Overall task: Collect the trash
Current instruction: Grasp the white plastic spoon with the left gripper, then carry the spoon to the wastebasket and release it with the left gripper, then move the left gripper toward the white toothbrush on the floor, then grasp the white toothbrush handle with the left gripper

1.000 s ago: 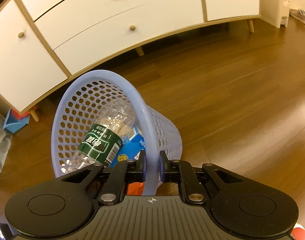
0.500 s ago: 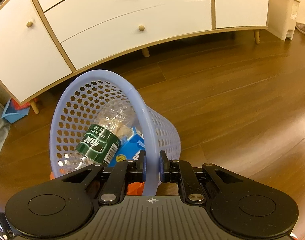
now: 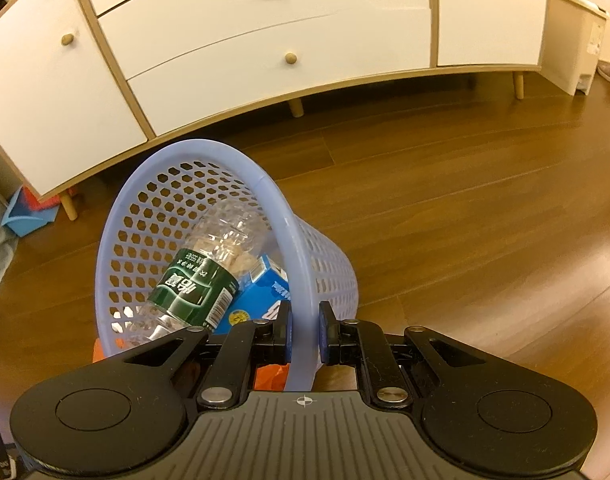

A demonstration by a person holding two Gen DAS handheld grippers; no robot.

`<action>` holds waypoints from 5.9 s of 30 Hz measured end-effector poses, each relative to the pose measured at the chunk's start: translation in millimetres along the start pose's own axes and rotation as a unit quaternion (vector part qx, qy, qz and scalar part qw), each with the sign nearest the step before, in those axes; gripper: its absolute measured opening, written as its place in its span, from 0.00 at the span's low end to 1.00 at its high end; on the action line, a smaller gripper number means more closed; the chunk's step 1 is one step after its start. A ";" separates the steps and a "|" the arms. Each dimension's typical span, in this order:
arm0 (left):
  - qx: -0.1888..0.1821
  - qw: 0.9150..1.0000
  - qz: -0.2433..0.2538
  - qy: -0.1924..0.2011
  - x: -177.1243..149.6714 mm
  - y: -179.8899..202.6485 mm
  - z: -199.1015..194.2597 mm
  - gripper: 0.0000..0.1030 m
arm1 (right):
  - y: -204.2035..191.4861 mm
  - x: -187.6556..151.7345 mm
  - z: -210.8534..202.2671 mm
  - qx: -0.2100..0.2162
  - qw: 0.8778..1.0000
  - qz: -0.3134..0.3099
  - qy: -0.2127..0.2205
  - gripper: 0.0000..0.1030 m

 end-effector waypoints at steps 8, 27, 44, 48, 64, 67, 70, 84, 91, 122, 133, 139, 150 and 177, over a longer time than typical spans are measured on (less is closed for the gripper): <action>-0.011 1.000 0.026 0.006 -1.9 4.4 -9.9 0.27 | -11.8 -2.5 -2.3 0.009 0.999 -0.048 0.007 0.09; -0.027 0.999 -0.006 -0.034 -27.2 -3.4 -9.6 0.15 | -17.7 -2.2 -3.5 0.017 0.998 -0.057 0.013 0.09; -0.028 1.000 -0.003 -0.001 -10.3 7.8 -20.0 0.07 | -17.7 -1.6 -2.2 0.020 0.998 -0.056 0.009 0.09; -0.039 0.999 -0.001 0.017 3.1 16.5 -29.4 0.07 | -16.9 -1.0 -2.5 0.022 0.998 -0.056 0.009 0.09; -0.138 0.986 0.023 0.095 84.3 108.3 -97.9 0.07 | -14.5 -0.2 -1.3 0.021 0.999 -0.046 0.007 0.09; -0.158 0.981 0.030 0.104 98.0 129.0 -106.8 0.07 | -14.8 -0.3 -1.2 0.021 0.999 -0.045 0.006 0.09; -0.180 0.976 0.040 0.114 110.8 153.3 -115.1 0.07 | -14.8 -0.7 -1.3 0.021 0.999 -0.042 0.005 0.09; -0.229 0.965 0.044 0.124 151.7 225.3 -119.1 0.07 | -12.4 -0.9 -1.6 0.022 0.999 -0.027 0.002 0.09; -0.234 0.964 0.035 0.118 160.9 243.1 -114.3 0.07 | -12.0 -2.3 -2.6 0.021 1.000 -0.018 0.000 0.09; -0.217 0.964 -0.004 0.154 167.5 191.2 -111.7 0.25 | -7.1 -5.5 2.1 0.003 1.000 -0.006 -0.003 0.09; -0.090 0.992 0.064 0.058 63.9 91.0 -46.5 0.31 | -6.8 -6.6 2.1 -0.003 1.000 -0.003 -0.002 0.09; -0.079 0.993 0.078 0.034 34.3 81.9 -27.6 0.31 | -7.3 -8.1 3.4 -0.006 1.000 -0.005 -0.002 0.09; -0.077 0.994 0.017 0.080 82.0 83.4 4.2 0.39 | -5.4 -7.8 6.7 -0.016 1.000 -0.004 0.003 0.09; -0.099 0.992 0.058 0.060 57.1 107.5 32.5 0.35 | -25.5 -6.0 15.5 -0.038 0.999 -0.006 0.038 0.09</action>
Point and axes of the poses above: each gripper's, at about its wrist camera, not at the fingertips, and z roughly the way its jaws point, y to its right, x to its top, the point moved 9 cm from there along z, roughly the way its jaws point, and after that the axes turned 12 degrees about y, right-handed, at the moved point
